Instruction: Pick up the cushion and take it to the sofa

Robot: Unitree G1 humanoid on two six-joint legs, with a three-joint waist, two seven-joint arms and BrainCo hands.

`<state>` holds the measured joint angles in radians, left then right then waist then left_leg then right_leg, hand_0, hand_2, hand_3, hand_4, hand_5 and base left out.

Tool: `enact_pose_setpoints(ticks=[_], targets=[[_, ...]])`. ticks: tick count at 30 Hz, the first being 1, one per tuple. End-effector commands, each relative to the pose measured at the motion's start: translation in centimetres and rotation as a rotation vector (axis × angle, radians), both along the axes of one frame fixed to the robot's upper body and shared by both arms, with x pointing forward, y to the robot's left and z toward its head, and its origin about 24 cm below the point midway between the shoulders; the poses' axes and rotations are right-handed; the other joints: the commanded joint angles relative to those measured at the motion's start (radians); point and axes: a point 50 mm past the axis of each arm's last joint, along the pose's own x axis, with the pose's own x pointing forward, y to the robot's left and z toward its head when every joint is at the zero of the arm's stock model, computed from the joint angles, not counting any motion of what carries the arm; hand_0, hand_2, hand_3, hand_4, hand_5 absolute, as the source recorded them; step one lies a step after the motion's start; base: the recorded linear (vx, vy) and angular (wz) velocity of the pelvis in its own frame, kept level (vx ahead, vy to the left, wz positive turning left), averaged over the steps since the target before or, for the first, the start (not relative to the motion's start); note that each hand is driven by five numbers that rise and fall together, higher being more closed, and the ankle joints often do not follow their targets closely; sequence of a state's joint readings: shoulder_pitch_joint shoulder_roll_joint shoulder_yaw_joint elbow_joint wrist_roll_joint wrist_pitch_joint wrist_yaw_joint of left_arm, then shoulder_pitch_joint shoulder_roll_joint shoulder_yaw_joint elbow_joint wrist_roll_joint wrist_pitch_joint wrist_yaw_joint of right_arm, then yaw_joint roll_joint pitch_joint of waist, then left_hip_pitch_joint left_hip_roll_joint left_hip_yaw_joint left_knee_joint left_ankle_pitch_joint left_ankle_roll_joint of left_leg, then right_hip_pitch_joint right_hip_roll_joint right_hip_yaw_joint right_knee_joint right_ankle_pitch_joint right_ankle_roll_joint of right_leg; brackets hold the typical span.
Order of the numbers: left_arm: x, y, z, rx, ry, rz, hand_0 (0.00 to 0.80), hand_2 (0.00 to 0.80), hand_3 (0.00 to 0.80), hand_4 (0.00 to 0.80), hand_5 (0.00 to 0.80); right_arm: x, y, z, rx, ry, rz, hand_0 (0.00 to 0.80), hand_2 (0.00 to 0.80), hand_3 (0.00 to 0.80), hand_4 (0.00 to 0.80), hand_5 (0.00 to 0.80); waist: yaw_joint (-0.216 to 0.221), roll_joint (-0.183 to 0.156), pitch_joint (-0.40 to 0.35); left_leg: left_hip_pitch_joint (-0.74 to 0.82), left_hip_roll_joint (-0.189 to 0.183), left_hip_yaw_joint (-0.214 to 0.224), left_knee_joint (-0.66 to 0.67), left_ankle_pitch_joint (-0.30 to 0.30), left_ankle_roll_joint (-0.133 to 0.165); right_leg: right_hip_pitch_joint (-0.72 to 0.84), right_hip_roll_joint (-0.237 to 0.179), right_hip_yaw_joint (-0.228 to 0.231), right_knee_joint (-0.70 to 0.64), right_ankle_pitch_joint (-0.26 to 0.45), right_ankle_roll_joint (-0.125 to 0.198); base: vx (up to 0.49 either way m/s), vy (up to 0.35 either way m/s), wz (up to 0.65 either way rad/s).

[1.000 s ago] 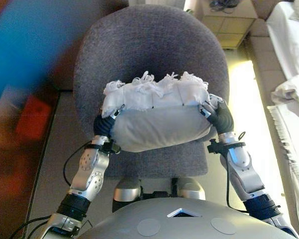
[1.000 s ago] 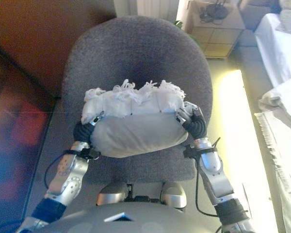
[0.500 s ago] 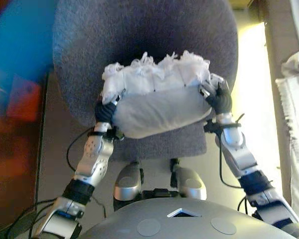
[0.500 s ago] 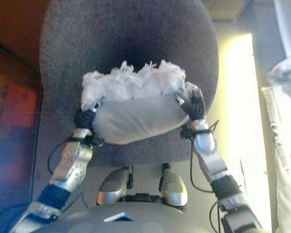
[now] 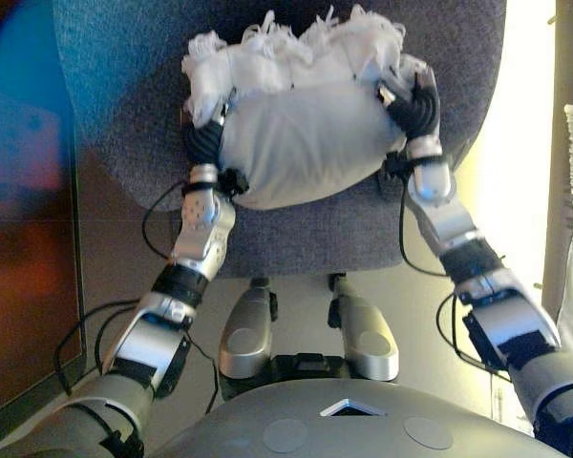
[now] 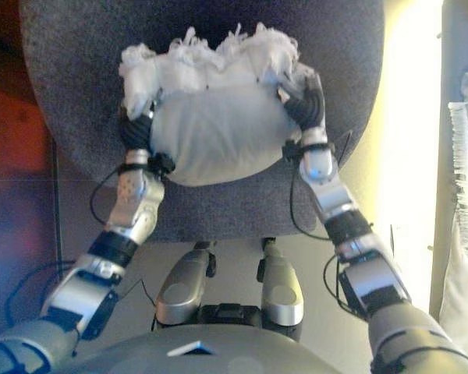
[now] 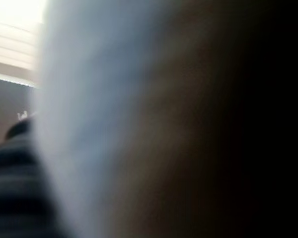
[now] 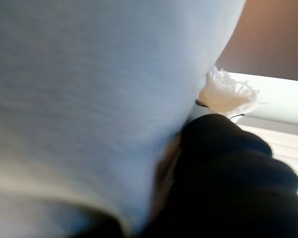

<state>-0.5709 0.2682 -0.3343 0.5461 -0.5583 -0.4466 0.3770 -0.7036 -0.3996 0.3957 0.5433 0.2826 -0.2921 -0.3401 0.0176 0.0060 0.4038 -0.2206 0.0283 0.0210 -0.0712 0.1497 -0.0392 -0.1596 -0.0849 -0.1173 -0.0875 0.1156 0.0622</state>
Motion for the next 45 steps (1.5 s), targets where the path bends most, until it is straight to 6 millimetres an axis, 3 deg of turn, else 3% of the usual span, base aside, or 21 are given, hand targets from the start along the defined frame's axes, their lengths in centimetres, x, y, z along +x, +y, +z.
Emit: enact_pose_setpoints(ticks=[1,2,4,5,6,7,10,13,16,20,24,29,31,36,45], targets=[[2.3,-4.6,4.0,0.063,-0.087,-0.081,0.8,0.8,0.8,0.8,0.8,1.7,2.9,3.1,0.001,-0.03,0.044,0.8,0.8,0.8,0.8,0.8,0.012,-0.056,0.052,-0.055,-0.021,-0.021,0.066,-0.095,-0.029,-0.071,-0.053,0.025,0.05,-0.021,0.053,-0.062,0.076,0.04],[3.1,-4.2,4.7,0.056,-0.072,-0.04,0.759,0.759,0.759,0.759,0.759,2.3,2.8,3.5,-0.019,-0.024,0.007,0.8,0.8,0.8,0.8,0.8,0.008,-0.056,0.058,-0.059,-0.02,-0.018,0.062,-0.091,-0.03,-0.084,-0.054,0.025,0.054,-0.017,0.055,-0.053,0.069,-0.01],[3.8,-3.8,5.3,0.062,-0.056,-0.001,0.502,0.502,0.502,0.502,0.502,3.0,2.5,4.0,-0.038,-0.016,-0.035,0.8,0.8,0.8,0.8,0.8,0.004,-0.055,0.067,-0.062,-0.019,-0.014,0.056,-0.086,-0.031,-0.097,-0.055,0.027,0.058,-0.012,0.057,-0.031,0.062,-0.01],[4.4,-3.1,5.7,0.058,-0.026,0.035,0.452,0.452,0.452,0.452,0.452,3.5,2.0,4.5,-0.051,-0.013,-0.068,0.8,0.8,0.8,0.8,0.8,0.0,-0.053,0.077,-0.066,-0.021,-0.012,0.052,-0.082,-0.031,-0.113,-0.055,0.029,0.065,-0.007,0.059,-0.021,0.056,0.0],[4.7,-2.6,5.9,0.065,-0.01,0.058,0.0,0.0,0.0,0.0,0.0,3.7,1.8,4.8,-0.057,-0.014,-0.084,0.323,0.323,0.323,0.323,0.323,-0.001,-0.052,0.082,-0.07,-0.022,-0.01,0.052,-0.079,-0.031,-0.122,-0.056,0.03,0.069,-0.005,0.06,-0.02,0.059,0.0],[5.0,-1.9,5.9,0.074,0.011,0.09,0.0,0.0,0.0,0.0,0.0,3.9,1.4,5.1,-0.058,-0.013,-0.101,0.0,0.0,0.0,0.0,0.0,-0.002,-0.051,0.086,-0.072,-0.021,-0.008,0.048,-0.076,-0.032,-0.13,-0.057,0.03,0.073,-0.003,0.061,-0.014,0.042,0.0],[5.4,0.2,6.0,0.08,0.051,0.185,0.0,0.0,0.0,0.0,0.0,4.2,0.1,5.9,-0.054,-0.019,-0.149,0.0,0.0,0.0,0.0,0.0,-0.005,-0.042,0.096,-0.076,-0.025,-0.002,0.044,-0.071,-0.033,-0.147,-0.063,0.027,0.084,0.0,0.064,0.006,0.057,-0.01],[5.1,4.4,5.0,0.01,0.112,0.394,0.0,0.0,0.0,0.0,0.0,4.1,-2.3,6.4,-0.014,-0.033,-0.238,0.0,0.0,0.0,0.0,0.0,-0.009,-0.023,0.1,-0.075,-0.034,0.001,0.047,-0.071,-0.036,-0.155,-0.072,0.023,0.095,-0.008,0.062,0.022,0.099,0.0],[3.6,9.8,4.0,-0.033,0.193,0.727,0.0,0.0,0.0,0.0,0.0,3.6,-4.9,6.5,0.027,-0.071,-0.329,0.0,0.0,0.0,0.0,0.0,-0.01,-0.008,0.103,-0.077,-0.039,0.006,0.056,-0.075,-0.038,-0.16,-0.082,0.014,0.104,-0.016,0.064,0.02,0.059,0.0],[-0.4,17.2,1.1,-0.22,0.286,1.053,0.0,0.0,0.0,0.0,0.0,2.0,-9.0,6.0,0.147,-0.124,-0.479,0.0,0.0,0.0,0.0,0.0,-0.001,0.005,0.096,-0.07,-0.041,0.004,0.07,-0.092,-0.039,-0.151,-0.09,-0.004,0.118,-0.041,0.059,0.008,-0.006,0.0],[-4.8,21.2,-2.3,-0.321,0.41,1.306,0.0,0.0,0.0,0.0,0.0,0.5,-12.0,6.8,0.22,-0.195,-0.618,0.0,0.0,0.0,0.0,0.0,0.004,0.016,0.079,-0.056,-0.04,0.004,0.076,-0.104,-0.039,-0.138,-0.093,-0.02,0.128,-0.06,0.052,0.006,0.006,-0.02],[-9.6,23.2,-7.0,-0.361,0.599,1.448,0.0,0.0,0.0,0.0,0.0,-2.3,-16.2,5.9,0.274,-0.226,-0.775,0.0,0.0,0.0,0.0,0.0,-0.001,0.02,0.026,-0.006,-0.036,0.008,0.066,-0.123,-0.035,-0.094,-0.089,-0.025,0.122,-0.082,0.044,0.051,0.037,-0.12],[-11.8,23.7,-9.0,-0.37,0.665,1.477,0.0,0.0,0.0,0.0,0.0,-3.6,-18.1,4.8,0.267,-0.205,-0.825,0.0,0.0,0.0,0.0,0.0,-0.004,0.019,-0.012,0.025,-0.035,0.011,0.051,-0.131,-0.035,-0.058,-0.089,-0.029,0.108,-0.089,0.046,0.123,0.026,-0.09],[-15.1,23.4,-11.7,-0.313,0.76,1.506,0.0,0.0,0.0,0.0,0.0,-7.1,-21.9,1.7,0.257,-0.138,-0.943,0.0,0.0,0.0,0.0,0.0,-0.002,0.001,-0.097,0.095,-0.029,0.003,0.034,-0.14,-0.034,0.024,-0.086,-0.043,0.084,-0.094,0.049,0.165,-0.053,0.12],[-21.2,23.3,-15.6,-0.21,0.968,1.54,0.0,0.0,0.0,0.0,0.0,-12.3,-25.1,-3.1,0.183,0.031,-1.061,0.0,0.0,0.0,0.0,0.0,-0.008,-0.022,-0.236,0.22,-0.017,0.003,0.005,-0.157,-0.03,0.149,-0.067,-0.043,0.051,-0.095,0.056,0.19,-0.052,0.13]])
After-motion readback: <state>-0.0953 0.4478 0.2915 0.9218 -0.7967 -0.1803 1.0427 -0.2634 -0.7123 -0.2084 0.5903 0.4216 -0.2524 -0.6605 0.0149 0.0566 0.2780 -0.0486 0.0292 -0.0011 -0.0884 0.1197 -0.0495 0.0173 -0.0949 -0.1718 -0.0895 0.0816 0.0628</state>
